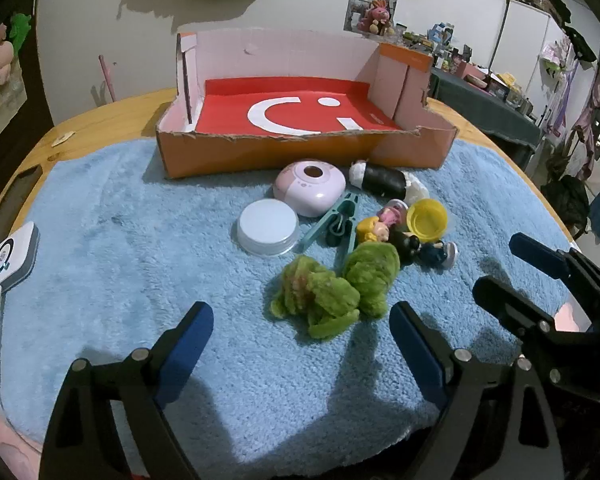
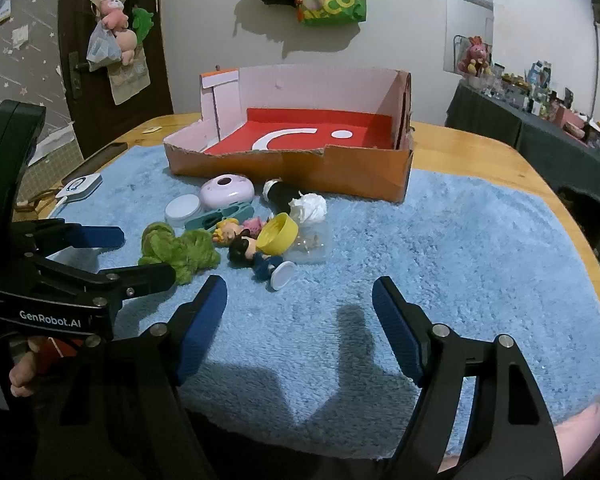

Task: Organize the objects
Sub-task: 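Reach the left gripper to the green knitted plush and close on it, then lift the green plush with the left gripper while the right gripper grasps the boy figurine, then carry both items into the red box and lower them onto the floor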

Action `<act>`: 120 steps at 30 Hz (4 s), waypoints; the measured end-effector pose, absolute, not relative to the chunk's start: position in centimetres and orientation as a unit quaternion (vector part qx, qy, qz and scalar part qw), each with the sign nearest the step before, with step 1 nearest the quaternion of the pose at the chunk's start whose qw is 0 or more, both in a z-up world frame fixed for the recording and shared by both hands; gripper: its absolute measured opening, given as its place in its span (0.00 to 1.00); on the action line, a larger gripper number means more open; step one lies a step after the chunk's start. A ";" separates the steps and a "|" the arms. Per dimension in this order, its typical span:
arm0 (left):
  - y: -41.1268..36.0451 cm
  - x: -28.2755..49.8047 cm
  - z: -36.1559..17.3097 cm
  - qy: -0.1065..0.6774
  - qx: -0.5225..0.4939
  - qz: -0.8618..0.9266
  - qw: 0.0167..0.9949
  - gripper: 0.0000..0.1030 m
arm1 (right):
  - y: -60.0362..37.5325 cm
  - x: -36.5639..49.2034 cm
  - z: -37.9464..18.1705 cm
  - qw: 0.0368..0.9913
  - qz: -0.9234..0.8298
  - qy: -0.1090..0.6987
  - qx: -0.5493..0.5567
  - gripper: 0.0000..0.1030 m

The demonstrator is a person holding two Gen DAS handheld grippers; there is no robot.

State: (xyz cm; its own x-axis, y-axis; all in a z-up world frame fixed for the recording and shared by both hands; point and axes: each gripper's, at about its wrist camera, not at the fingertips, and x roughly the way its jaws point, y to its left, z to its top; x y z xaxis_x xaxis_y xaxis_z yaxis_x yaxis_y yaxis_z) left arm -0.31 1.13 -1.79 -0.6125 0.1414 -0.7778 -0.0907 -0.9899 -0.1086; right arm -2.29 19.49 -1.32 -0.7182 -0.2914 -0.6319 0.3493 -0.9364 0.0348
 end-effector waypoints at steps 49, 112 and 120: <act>1.1 -1.6 -1.8 -0.044 -0.432 0.892 0.130 0.41 | 17.2 -5.6 -3.0 0.216 -0.905 0.070 0.358 0.25; -2.6 -6.0 3.7 0.051 -0.375 0.925 0.033 0.39 | 16.9 -7.5 4.0 0.250 -0.920 0.064 0.294 0.24; -2.4 -7.8 4.9 0.035 -0.372 0.926 0.056 0.39 | 16.6 -9.4 5.3 0.248 -0.925 0.066 0.281 0.24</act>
